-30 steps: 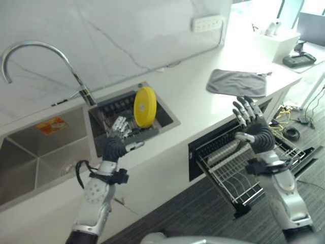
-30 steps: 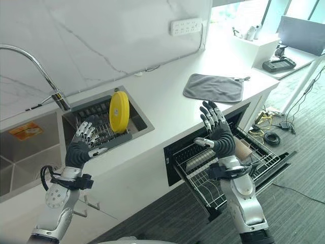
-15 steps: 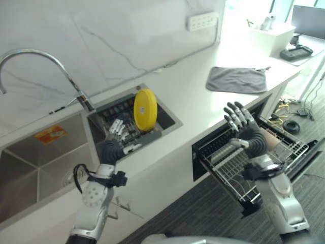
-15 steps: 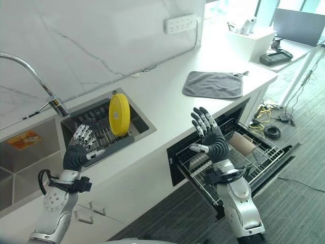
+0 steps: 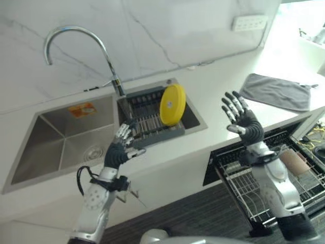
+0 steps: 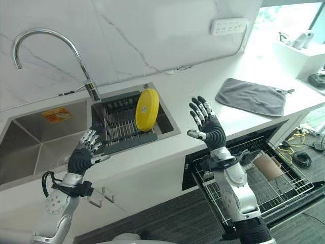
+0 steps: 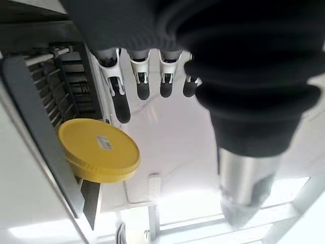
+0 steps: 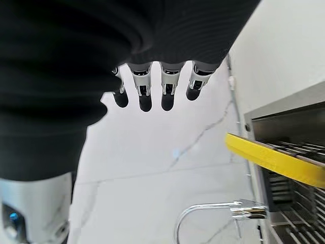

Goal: Place the dishes in the dishwasher.

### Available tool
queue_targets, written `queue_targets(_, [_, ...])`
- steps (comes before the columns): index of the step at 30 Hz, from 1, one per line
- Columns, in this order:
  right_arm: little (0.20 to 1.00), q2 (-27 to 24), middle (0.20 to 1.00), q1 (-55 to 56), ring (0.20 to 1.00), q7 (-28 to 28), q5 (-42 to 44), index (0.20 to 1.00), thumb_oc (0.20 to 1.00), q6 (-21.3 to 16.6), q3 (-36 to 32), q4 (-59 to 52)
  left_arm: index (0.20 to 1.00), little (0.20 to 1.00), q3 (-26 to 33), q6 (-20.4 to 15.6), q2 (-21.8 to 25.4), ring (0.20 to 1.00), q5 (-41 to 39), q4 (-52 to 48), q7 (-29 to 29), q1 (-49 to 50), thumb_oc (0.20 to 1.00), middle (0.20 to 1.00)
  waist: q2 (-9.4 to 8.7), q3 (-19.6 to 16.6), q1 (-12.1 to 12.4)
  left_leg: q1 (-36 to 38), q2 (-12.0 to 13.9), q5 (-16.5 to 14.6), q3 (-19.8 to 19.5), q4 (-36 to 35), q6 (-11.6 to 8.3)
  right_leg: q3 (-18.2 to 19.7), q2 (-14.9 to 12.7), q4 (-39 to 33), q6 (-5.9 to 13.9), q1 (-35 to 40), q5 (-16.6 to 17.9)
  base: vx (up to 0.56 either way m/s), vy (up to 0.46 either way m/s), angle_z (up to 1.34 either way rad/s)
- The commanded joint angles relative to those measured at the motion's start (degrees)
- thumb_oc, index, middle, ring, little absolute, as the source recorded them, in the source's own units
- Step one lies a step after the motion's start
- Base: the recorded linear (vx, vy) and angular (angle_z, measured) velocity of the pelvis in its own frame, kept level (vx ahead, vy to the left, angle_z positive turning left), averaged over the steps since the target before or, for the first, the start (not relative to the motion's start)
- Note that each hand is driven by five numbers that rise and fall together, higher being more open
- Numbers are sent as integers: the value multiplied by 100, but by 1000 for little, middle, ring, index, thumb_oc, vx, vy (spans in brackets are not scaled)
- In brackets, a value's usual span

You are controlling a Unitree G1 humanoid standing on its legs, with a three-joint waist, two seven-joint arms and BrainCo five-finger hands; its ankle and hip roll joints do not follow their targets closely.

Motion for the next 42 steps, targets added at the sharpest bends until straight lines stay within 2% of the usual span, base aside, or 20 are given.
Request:
queue_targets(1, [1000,-203,1000,-714,1000,-24,431,1000,1000,119,50,200,1000,1000,-88,-241,398,1000,-202,-441,-35,-255,1000,1000,35,-12,215,161,203,-466,-20,-3,-58,293,-19,549,-87,123,-809,143,67,27])
queue_targets(8, [1000,-305,1000,-1060,1000,-281,646,1000,1000,213,35,719,1000,1000,-241,-164,461,1000,-102,-448,-134,-79,1000,1000,64,-35,345,334,151,-480,-132,4,-15,312,-1,533,-136,320,-833,156,42,6])
queue_targets(12, [1000,-370,1000,-1183,1000,-226,822,1000,1000,365,-62,984,1000,1000,-230,-233,530,1000,-174,-503,-209,101,1000,1000,114,-6,396,371,107,-474,-230,25,6,338,-22,545,-134,371,-818,111,61,-1])
queue_targets(15, [1000,-448,1000,-1371,1000,-158,1022,1000,1000,604,-132,1312,1000,1000,-266,-306,615,1000,-269,-511,-272,240,1000,1000,175,10,420,432,65,-468,-265,28,23,294,-50,584,-143,449,-835,120,84,1])
queue_targets(19, [1000,-468,1000,-1615,1000,-260,1327,1000,1000,1146,-61,1831,1000,1000,-414,-288,725,1000,-314,-420,-260,232,1000,1000,213,-3,458,502,17,-456,-273,27,38,247,-74,625,-154,546,-857,108,71,2])
queue_targets(24, [1000,-575,1000,-1692,1000,-210,1090,1000,1000,987,7,2317,1000,1000,-502,-295,824,1000,-368,-427,-302,300,1000,1000,253,13,518,552,-34,-433,-330,38,63,207,-84,643,-157,640,-850,74,53,3])
queue_targets(28, [1000,-704,1000,-1819,1000,-56,979,1000,1000,1133,13,2580,1000,1000,-502,-316,895,1000,-490,-455,-414,449,1000,1000,285,49,567,586,-95,-443,-399,100,82,172,-93,717,-182,691,-881,76,75,2])
queue_targets(42, [1000,-707,1000,-1754,1000,113,903,1000,1000,1073,109,2747,1000,1000,-625,-596,1004,1000,-533,-332,-465,692,1000,1000,293,245,659,413,-131,-416,-582,403,93,169,-72,896,-174,638,-833,29,24,1])
